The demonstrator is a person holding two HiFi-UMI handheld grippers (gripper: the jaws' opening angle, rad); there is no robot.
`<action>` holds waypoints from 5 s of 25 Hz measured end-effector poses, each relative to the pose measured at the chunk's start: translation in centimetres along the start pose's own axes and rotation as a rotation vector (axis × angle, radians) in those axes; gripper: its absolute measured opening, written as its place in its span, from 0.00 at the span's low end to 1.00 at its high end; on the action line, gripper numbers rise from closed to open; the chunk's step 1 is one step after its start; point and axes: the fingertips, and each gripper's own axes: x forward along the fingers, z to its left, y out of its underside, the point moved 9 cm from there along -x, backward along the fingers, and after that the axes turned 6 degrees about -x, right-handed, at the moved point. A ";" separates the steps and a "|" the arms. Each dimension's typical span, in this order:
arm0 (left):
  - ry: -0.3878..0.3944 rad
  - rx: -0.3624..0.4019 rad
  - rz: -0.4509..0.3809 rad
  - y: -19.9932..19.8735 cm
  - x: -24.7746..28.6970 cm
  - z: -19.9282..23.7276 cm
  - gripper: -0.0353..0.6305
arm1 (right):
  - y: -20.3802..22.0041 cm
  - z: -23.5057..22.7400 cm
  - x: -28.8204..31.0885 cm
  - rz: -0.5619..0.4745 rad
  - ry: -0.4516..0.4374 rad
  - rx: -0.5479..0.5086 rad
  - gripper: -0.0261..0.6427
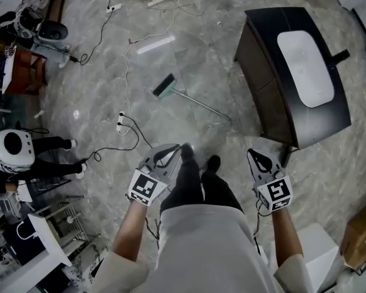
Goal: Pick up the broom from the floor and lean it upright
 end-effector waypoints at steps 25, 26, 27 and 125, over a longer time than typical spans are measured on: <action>0.237 0.010 0.160 16.7 21.3 18.6 0.07 | 12.6 -4.0 24.2 0.114 0.104 0.162 0.04; 0.246 0.020 0.169 18.2 22.2 19.2 0.07 | 13.6 -4.1 25.5 0.118 0.101 0.162 0.04; 0.254 0.031 0.177 19.7 23.1 19.9 0.07 | 14.7 -4.2 26.7 0.121 0.097 0.163 0.04; 0.707 0.387 0.371 56.5 68.3 30.2 0.16 | 48.2 -21.5 49.8 0.091 -0.041 -0.065 0.04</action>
